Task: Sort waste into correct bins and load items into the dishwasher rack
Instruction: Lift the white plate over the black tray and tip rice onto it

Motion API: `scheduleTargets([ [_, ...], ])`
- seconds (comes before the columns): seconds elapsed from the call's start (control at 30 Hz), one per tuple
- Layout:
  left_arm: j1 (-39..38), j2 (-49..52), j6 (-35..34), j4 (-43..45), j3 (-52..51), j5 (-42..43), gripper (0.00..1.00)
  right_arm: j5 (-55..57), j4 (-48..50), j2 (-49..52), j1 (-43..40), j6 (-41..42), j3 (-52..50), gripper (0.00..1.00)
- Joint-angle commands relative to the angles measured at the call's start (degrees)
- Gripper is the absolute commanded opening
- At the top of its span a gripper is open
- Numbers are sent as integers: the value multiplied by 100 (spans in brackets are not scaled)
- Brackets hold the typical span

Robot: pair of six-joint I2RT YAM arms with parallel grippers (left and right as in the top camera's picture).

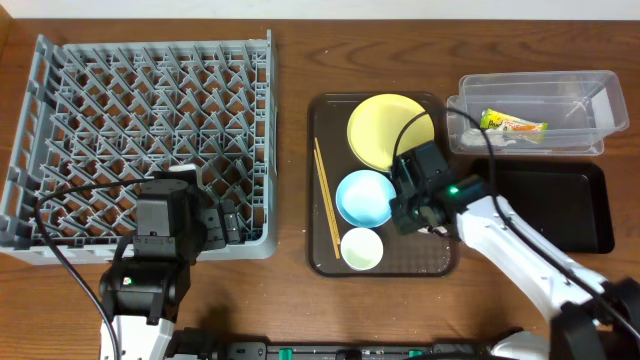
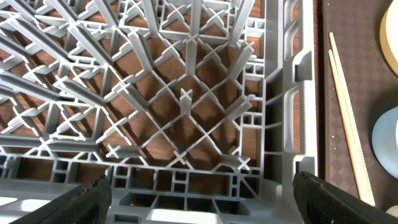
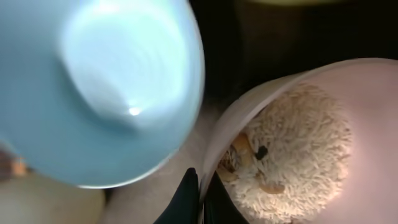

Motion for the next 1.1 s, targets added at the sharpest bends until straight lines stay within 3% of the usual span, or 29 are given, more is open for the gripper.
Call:
scheduleTargets([
  [0.0, 35, 0, -79, 22, 120, -28, 95, 122, 22, -468, -162, 118, 413, 1],
  [0.33, 35, 0, -79, 22, 120, -28, 95, 343, 59, -922, -1128, 1047, 439, 1],
  [0.67, 35, 0, -79, 22, 120, -28, 95, -2146, 273, -918, -2750, 518, 341, 1],
  [1.07, 35, 0, -79, 24, 120, -31, 95, -4640, 389, -905, -4433, -695, -289, 1],
])
